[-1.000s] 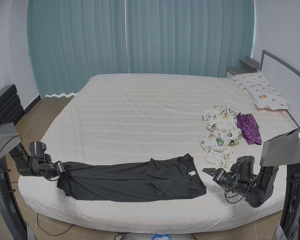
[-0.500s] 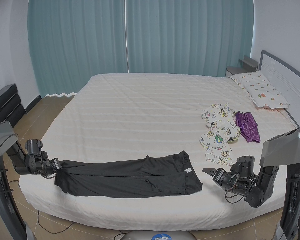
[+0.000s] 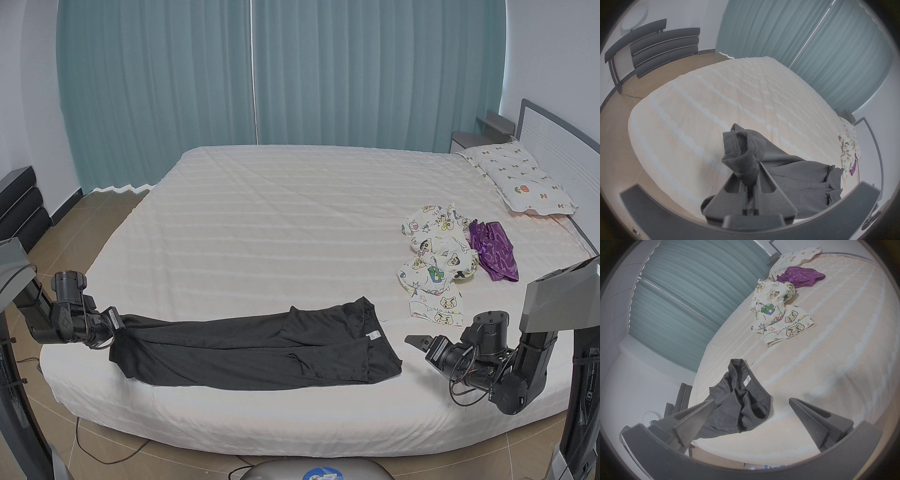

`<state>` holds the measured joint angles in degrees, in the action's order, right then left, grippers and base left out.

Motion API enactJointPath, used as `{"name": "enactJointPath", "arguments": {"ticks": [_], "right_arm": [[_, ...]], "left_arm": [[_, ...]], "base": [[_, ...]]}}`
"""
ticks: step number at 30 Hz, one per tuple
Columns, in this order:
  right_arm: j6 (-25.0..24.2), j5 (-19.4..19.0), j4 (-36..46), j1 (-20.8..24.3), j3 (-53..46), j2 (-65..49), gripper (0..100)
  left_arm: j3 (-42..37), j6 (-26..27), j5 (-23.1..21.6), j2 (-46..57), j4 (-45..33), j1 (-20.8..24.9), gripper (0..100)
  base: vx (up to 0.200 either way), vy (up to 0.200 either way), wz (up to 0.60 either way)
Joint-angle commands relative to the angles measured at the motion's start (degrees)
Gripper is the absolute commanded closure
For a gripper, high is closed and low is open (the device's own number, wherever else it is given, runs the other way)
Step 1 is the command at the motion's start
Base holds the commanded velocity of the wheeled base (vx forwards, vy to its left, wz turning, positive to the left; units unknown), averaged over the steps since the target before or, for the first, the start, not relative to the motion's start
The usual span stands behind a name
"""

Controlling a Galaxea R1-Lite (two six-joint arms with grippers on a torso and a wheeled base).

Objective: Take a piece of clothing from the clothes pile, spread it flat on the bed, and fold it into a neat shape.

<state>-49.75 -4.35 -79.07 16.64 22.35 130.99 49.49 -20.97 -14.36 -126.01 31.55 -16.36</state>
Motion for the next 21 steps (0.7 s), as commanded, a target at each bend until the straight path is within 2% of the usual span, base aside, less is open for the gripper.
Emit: {"name": "enactJointPath", "arguments": {"ticks": [1, 2, 10, 21], "right_arm": [[0.0, -0.04, -0.03, 0.06, 0.07, -0.03, 0], [0.0, -0.04, -0.03, -0.03, 0.07, -0.03, 0], [0.0, -0.04, -0.03, 0.06, 0.07, -0.03, 0], [0.0, -0.04, -0.03, -0.03, 0.24, -0.03, 0]], "left_arm": [[-0.1, -1.88, 0.03, 2.97, -0.88, 3.26, 100], [-0.01, -2.5, 0.03, 3.67, -1.58, 4.06, 100], [0.16, -3.82, 0.21, 6.92, -5.01, 11.09, 100], [0.6, -4.52, 4.08, 6.22, -5.01, 18.82, 100]], "base": [[0.0, 0.0, 0.0], [0.0, 0.0, 0.0], [0.0, -0.2, 0.0], [0.0, -0.2, 0.0]]}}
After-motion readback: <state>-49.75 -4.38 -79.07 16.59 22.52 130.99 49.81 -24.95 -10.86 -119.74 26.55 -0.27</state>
